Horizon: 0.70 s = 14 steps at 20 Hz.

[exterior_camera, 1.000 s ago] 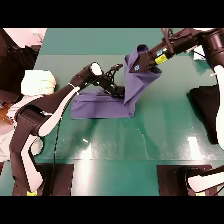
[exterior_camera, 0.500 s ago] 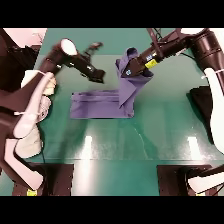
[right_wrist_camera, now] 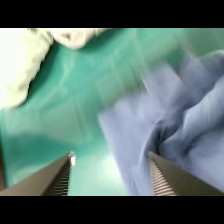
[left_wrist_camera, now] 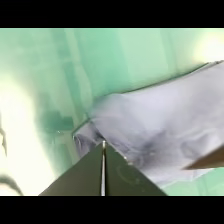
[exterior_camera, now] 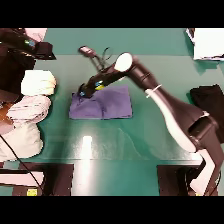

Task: Fold the shirts.

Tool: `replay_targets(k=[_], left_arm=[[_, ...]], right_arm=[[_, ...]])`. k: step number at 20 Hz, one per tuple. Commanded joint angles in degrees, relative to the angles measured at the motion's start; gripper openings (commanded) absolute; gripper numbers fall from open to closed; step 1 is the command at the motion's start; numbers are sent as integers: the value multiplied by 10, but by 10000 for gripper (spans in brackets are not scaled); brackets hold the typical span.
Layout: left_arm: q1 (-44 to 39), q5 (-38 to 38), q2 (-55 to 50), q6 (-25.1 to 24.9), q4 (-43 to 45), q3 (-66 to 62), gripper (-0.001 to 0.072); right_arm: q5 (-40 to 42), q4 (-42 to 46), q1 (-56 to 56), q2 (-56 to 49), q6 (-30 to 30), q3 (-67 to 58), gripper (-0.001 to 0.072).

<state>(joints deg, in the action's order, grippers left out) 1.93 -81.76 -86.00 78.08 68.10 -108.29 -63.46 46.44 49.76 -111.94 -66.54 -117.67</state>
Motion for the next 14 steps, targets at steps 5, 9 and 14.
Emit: replay_targets(k=[5,9,14], left_arm=[[22,-30,35,0,-12,0,38],[21,-33,34,-2,-79,27,39],[-15,7,33,-24,-126,203,416]], right_arm=[[-37,7,-57,73,0,91,583],[-111,34,-186,153,-26,246,582],[-111,26,-298,211,-42,383,574]])
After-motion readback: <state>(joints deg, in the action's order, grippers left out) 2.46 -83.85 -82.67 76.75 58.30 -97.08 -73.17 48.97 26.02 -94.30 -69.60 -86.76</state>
